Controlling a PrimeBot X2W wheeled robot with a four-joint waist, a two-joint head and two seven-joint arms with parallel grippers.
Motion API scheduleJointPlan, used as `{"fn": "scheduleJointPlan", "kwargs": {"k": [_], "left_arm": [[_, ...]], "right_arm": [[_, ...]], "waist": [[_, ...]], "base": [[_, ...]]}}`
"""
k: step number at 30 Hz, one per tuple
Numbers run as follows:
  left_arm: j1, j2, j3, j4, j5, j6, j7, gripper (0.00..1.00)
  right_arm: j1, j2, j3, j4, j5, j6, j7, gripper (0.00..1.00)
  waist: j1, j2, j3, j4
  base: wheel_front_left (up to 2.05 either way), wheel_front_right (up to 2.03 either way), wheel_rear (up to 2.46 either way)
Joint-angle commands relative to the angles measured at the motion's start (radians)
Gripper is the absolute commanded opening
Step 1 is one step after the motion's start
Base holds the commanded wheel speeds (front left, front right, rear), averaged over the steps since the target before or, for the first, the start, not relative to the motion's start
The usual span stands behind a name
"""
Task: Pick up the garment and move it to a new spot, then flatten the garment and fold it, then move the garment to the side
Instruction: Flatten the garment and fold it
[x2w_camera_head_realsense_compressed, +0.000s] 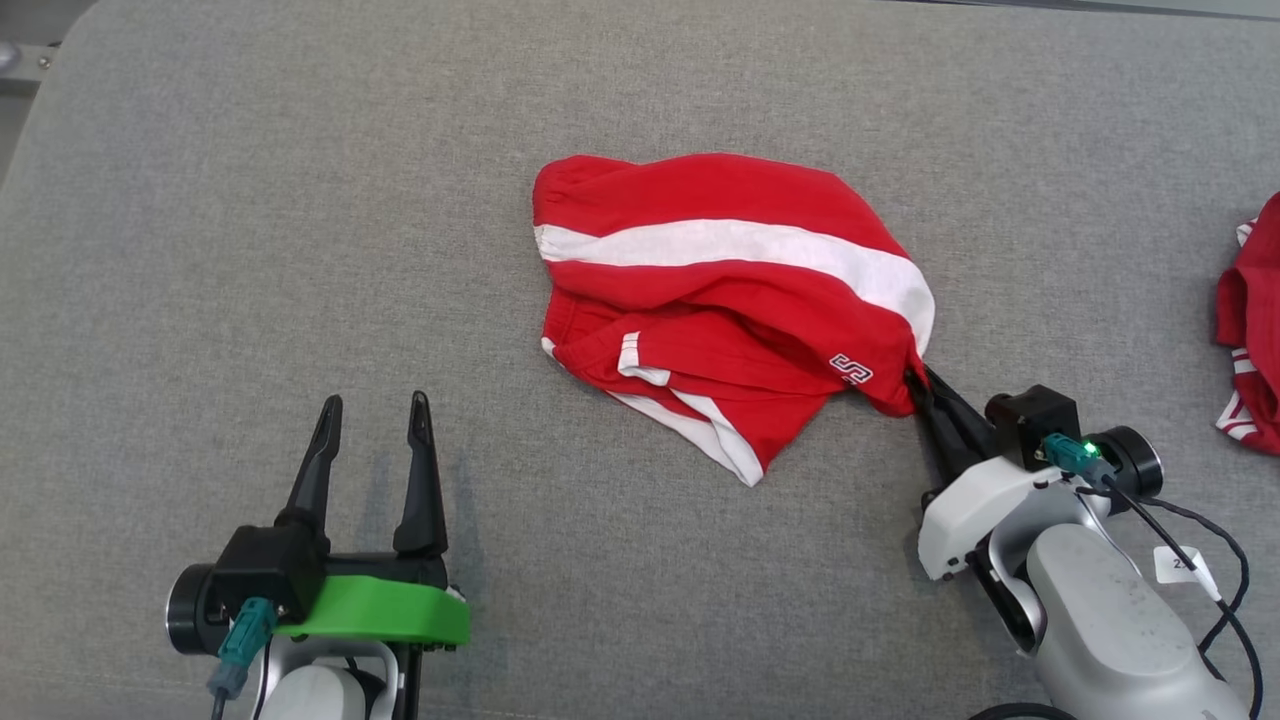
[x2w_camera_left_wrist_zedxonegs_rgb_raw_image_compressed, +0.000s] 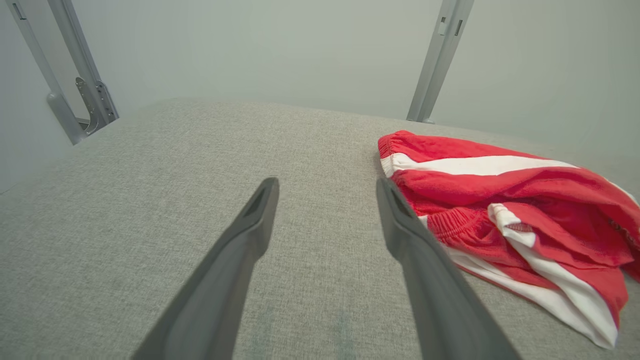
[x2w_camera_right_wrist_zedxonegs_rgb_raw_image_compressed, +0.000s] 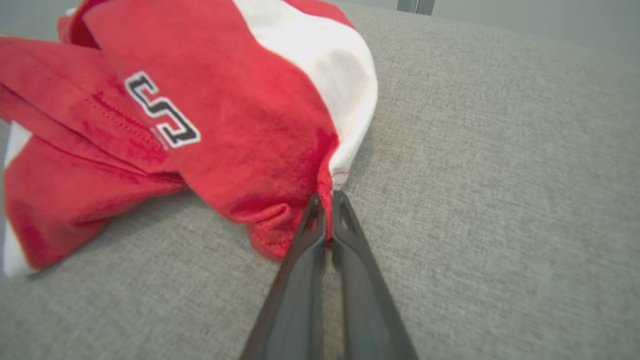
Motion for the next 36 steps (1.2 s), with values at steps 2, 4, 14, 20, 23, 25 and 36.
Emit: {"fn": "scheduleJointPlan", "kwargs": {"k": [2,4,14,20,23,25,36], "left_arm": [[-0.001,0.003,0.003,0.003,-0.002,0.004,0.001,1.00],[0.001,0.003,0.002,0.006,-0.009,0.007,0.001,1.00],[0.015,0.003,-0.010,0.018,-0.028,0.009,0.001,1.00],[0.026,0.003,-0.012,0.043,-0.032,0.004,0.001,1.00],[0.030,0.003,-0.013,0.057,-0.033,0.001,0.001,1.00],[0.032,0.003,-0.009,0.066,-0.034,0.001,0.001,1.00],[0.070,0.003,0.039,0.082,-0.010,-0.006,0.001,1.00]], "right_arm": [[-0.002,-0.023,-0.007,-0.007,-0.005,-0.002,-0.002,0.00],[-0.007,-0.037,-0.017,-0.027,-0.014,-0.002,-0.002,0.00],[-0.026,-0.171,-0.085,-0.223,-0.178,-0.002,-0.002,0.00],[0.033,-0.171,-0.046,-0.284,-0.297,-0.002,-0.002,0.55],[0.091,-0.145,-0.006,-0.272,-0.305,-0.002,-0.002,1.00],[0.125,-0.135,0.002,-0.248,-0.295,-0.002,-0.002,1.00],[0.275,-0.005,-0.150,-0.320,-0.173,-0.002,-0.002,1.00]], "waist": [[0.0000,-0.0002,-0.002,-0.007],[0.0000,-0.0002,-0.006,-0.014],[0.0000,-0.0002,-0.036,-0.048],[0.0000,-0.0002,-0.046,-0.062],[0.0000,-0.0002,-0.052,-0.073],[0.0000,-0.0002,-0.060,-0.082],[0.0000,-0.0002,-0.173,-0.169]], "base": [[0.00,0.00,0.00],[0.00,0.00,0.00],[0.00,0.00,0.00],[0.00,0.00,0.00],[0.00,0.00,0.00],[0.00,0.00,0.00],[0.00,0.00,0.00]]}}
